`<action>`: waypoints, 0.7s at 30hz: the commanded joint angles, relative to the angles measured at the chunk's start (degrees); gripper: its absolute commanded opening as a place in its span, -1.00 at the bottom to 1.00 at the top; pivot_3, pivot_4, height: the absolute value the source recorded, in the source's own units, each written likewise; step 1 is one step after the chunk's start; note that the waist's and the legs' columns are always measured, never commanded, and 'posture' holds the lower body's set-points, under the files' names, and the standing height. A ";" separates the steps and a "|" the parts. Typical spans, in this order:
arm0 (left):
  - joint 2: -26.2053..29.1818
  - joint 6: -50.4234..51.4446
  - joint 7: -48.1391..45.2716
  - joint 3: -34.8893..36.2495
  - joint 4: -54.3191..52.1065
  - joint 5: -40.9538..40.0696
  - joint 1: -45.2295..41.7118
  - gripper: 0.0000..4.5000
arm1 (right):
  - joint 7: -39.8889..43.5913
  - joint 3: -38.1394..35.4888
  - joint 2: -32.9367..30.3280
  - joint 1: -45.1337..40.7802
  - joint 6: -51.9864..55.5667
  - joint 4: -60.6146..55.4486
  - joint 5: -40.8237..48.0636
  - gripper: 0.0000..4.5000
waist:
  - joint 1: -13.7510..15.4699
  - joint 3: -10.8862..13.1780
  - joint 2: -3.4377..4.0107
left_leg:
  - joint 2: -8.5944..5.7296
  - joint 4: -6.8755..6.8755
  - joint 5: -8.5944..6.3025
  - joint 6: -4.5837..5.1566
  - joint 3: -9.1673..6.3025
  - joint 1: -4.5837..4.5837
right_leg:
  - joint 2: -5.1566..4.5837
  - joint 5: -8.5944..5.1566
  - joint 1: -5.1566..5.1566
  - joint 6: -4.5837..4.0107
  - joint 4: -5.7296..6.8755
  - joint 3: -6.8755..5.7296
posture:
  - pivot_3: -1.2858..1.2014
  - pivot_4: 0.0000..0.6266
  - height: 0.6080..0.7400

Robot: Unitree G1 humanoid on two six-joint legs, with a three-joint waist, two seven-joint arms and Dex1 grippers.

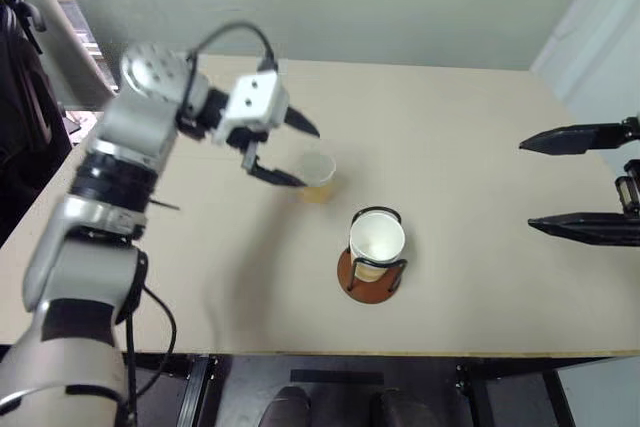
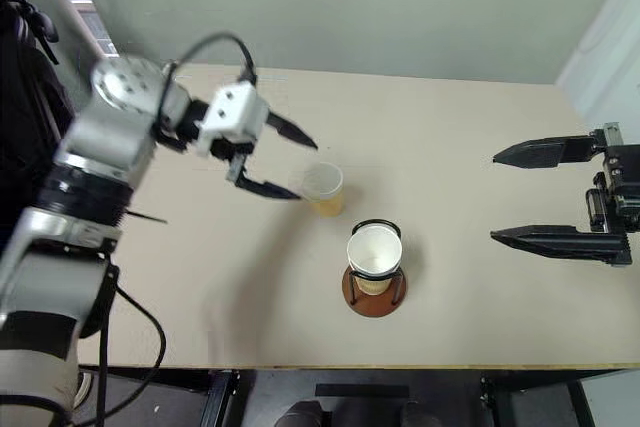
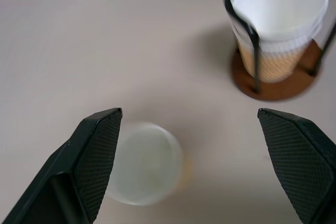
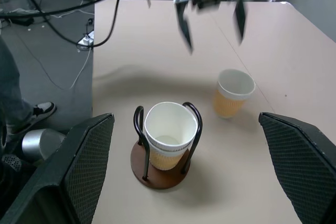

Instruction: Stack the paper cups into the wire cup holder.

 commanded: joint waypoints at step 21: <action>-11.93 -15.73 6.35 0.70 27.91 18.77 -7.27 -0.06 | -1.76 -4.83 -1.17 0.51 1.93 -2.67 0.95 1.00 | 0.18 0.00 0.00 | -0.14 0.08 -0.11 0.19 0.59 -0.03 | -0.02 -0.06 -0.11 0.29 -0.02 0.13 | 0.03 -0.52 1.00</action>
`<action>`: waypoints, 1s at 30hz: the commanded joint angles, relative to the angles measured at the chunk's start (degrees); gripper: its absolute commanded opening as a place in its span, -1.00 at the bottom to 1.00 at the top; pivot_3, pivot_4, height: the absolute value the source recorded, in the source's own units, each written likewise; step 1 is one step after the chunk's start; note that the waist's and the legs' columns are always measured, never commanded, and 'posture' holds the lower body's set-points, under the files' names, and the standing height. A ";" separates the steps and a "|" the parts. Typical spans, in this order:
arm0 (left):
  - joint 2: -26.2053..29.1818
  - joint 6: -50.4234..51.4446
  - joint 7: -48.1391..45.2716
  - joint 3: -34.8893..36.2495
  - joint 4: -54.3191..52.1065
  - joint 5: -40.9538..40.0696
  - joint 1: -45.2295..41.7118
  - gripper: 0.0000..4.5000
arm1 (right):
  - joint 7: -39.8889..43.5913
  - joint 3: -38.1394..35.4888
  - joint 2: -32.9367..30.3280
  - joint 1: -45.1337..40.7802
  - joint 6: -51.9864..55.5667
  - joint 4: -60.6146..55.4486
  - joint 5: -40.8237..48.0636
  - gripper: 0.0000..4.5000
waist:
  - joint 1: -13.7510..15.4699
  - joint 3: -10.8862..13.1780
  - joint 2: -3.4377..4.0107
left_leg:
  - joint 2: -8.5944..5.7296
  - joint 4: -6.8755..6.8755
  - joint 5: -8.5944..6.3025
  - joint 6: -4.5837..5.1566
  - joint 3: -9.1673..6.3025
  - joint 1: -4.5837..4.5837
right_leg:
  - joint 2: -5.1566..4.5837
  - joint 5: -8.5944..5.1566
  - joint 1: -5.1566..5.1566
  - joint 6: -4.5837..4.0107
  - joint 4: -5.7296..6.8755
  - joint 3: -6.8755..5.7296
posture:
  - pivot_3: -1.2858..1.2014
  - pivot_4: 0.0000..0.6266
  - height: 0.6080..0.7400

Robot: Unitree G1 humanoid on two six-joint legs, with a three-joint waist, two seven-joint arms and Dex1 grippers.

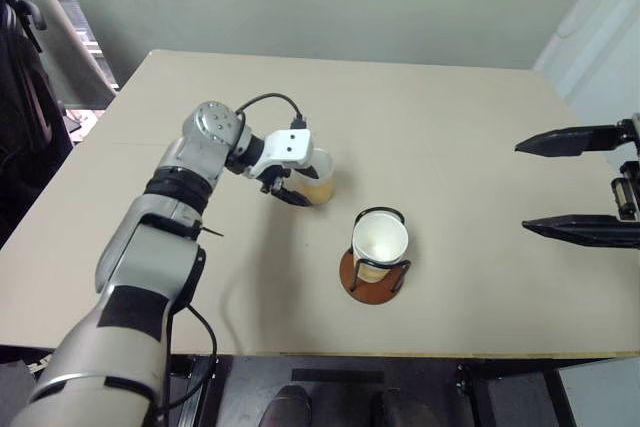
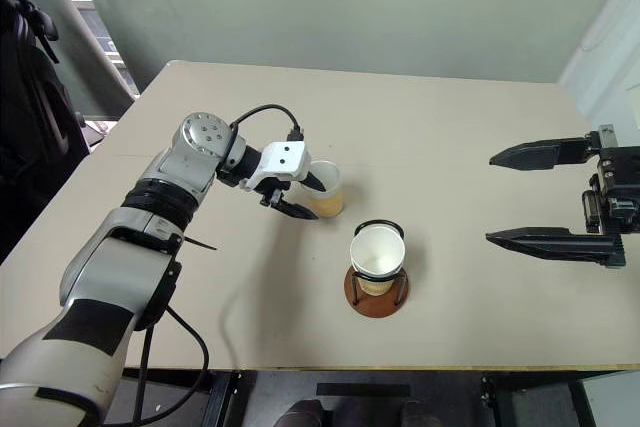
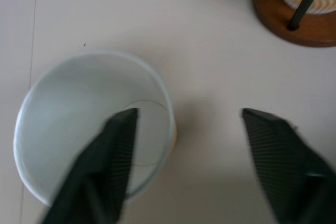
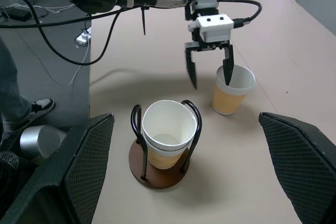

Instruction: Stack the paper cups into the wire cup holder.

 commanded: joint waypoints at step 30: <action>17.14 17.27 -7.90 -13.71 -50.60 -46.23 -4.16 -0.99 | 2.49 -3.84 -2.21 1.15 -3.07 2.15 -3.30 1.00 | -0.14 -0.04 0.06 | 0.00 0.46 -0.14 0.28 0.12 0.23 | -0.17 0.11 0.20 0.24 0.12 0.11 | 0.03 -0.52 1.00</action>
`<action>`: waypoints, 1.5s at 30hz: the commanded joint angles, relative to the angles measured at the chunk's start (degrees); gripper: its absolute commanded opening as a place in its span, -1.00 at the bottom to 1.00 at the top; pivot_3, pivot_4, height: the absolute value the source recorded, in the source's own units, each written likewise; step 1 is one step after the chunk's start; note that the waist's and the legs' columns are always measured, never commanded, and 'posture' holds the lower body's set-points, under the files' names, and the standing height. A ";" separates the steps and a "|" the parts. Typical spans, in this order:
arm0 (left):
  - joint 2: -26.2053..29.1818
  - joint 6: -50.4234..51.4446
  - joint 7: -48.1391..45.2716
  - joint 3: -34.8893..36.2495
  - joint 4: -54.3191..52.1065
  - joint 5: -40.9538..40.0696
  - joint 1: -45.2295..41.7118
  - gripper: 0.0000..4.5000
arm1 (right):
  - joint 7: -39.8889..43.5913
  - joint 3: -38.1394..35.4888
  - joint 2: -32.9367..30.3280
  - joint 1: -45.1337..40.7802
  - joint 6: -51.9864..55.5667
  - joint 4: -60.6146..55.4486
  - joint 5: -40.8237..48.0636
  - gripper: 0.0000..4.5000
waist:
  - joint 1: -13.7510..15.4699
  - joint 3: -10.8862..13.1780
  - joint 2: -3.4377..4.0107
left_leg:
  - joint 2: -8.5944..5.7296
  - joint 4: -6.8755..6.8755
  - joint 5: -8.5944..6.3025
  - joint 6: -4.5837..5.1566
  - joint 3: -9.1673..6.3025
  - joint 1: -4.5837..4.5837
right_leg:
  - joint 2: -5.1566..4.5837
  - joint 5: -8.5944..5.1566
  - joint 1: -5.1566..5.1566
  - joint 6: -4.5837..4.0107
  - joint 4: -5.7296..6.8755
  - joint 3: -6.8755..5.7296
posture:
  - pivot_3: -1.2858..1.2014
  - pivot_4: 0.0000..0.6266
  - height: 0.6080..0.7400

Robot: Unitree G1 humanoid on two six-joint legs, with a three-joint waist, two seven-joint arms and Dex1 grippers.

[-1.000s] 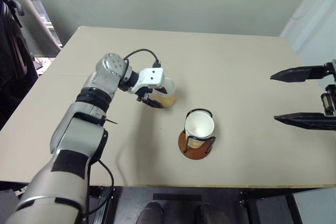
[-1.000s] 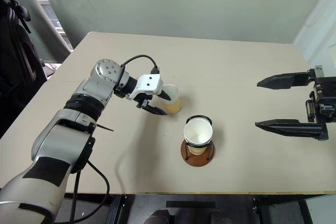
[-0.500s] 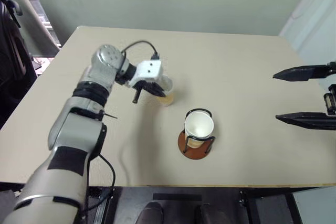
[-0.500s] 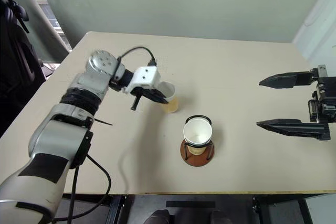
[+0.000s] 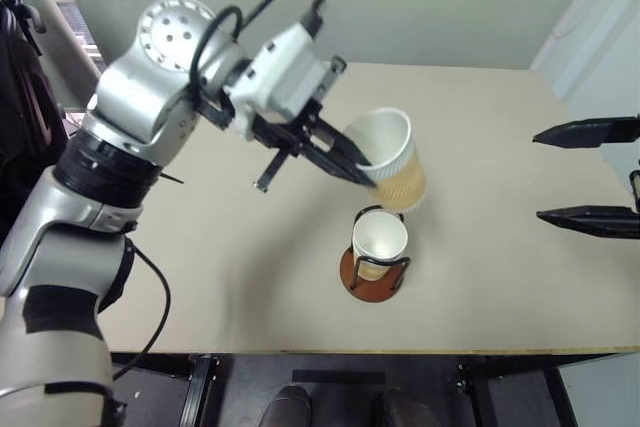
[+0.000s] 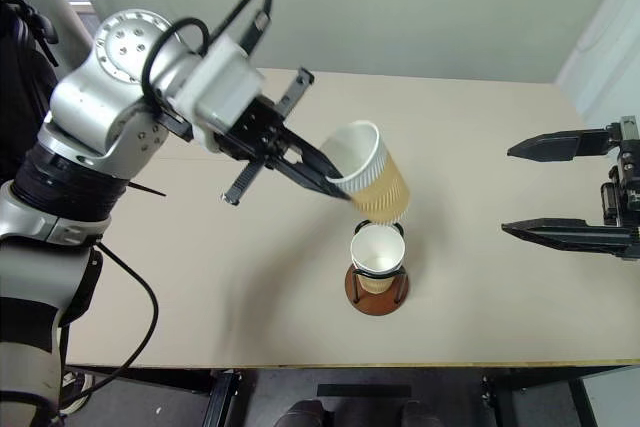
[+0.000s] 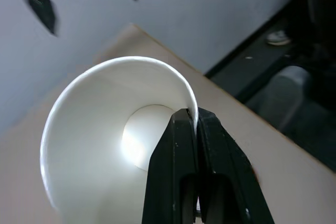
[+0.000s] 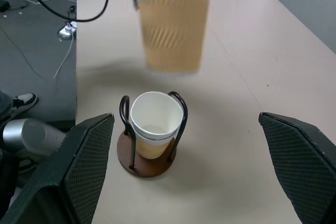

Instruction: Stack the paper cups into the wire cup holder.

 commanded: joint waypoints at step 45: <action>15.37 9.64 1.77 24.50 8.70 17.98 27.95 0.98 | 6.18 4.52 0.13 4.78 -9.28 11.65 -9.34 1.00 | -1.41 -0.03 0.13 | 0.02 -0.26 -0.15 0.15 0.07 -0.04 | -0.08 -0.04 -0.30 -0.08 -0.06 0.07 | 0.03 -0.52 1.00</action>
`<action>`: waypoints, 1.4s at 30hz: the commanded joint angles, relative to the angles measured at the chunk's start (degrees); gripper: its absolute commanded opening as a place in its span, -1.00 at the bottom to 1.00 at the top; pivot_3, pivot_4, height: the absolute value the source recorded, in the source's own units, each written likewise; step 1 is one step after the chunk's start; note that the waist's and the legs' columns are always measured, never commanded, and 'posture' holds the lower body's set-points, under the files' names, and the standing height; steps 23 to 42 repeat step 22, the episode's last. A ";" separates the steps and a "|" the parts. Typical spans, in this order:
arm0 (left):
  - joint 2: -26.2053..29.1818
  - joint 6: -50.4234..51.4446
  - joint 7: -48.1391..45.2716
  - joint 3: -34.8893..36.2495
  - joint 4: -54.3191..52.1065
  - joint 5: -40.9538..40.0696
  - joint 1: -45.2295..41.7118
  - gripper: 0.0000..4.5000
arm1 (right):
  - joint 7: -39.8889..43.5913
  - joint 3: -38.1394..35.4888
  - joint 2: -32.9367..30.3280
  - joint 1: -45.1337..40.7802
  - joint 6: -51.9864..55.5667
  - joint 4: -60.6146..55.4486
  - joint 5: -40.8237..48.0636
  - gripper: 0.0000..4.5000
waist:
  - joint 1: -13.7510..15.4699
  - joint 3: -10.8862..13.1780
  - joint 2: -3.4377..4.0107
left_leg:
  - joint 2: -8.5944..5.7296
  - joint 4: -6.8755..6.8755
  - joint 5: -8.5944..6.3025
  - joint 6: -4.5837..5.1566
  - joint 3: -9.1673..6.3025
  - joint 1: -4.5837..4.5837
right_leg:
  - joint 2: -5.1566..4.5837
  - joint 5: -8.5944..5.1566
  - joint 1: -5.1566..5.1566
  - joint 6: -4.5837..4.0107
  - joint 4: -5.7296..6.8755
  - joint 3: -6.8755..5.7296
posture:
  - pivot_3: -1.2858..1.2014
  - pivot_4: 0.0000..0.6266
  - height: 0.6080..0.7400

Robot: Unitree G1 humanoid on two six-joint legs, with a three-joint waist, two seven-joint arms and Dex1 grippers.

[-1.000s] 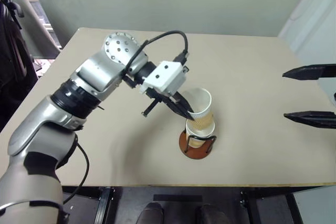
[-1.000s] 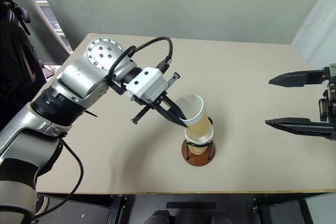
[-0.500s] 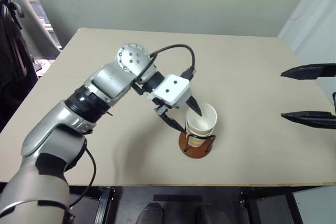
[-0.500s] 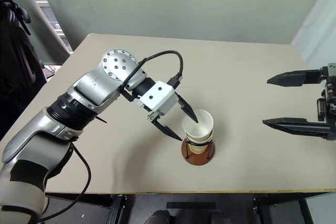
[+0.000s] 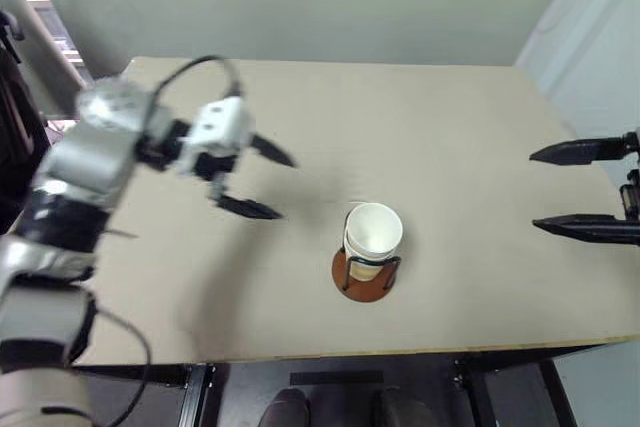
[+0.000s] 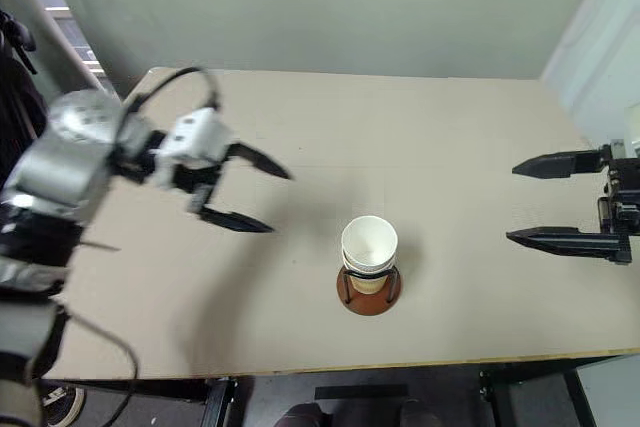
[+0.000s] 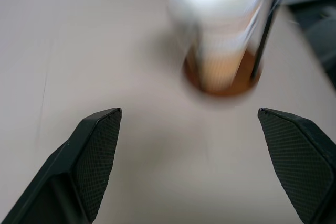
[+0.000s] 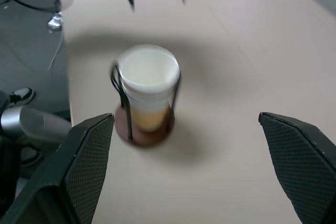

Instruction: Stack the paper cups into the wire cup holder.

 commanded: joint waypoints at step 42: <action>10.98 13.30 3.31 30.66 -9.27 -7.24 29.67 0.98 | 10.64 5.42 0.44 -4.70 -6.75 16.53 -6.82 1.00 | -0.11 0.01 -0.02 | -0.01 -0.42 0.11 -0.20 0.02 0.09 | -0.30 -0.13 -0.16 -0.46 0.18 -0.05 | 0.03 -0.52 1.00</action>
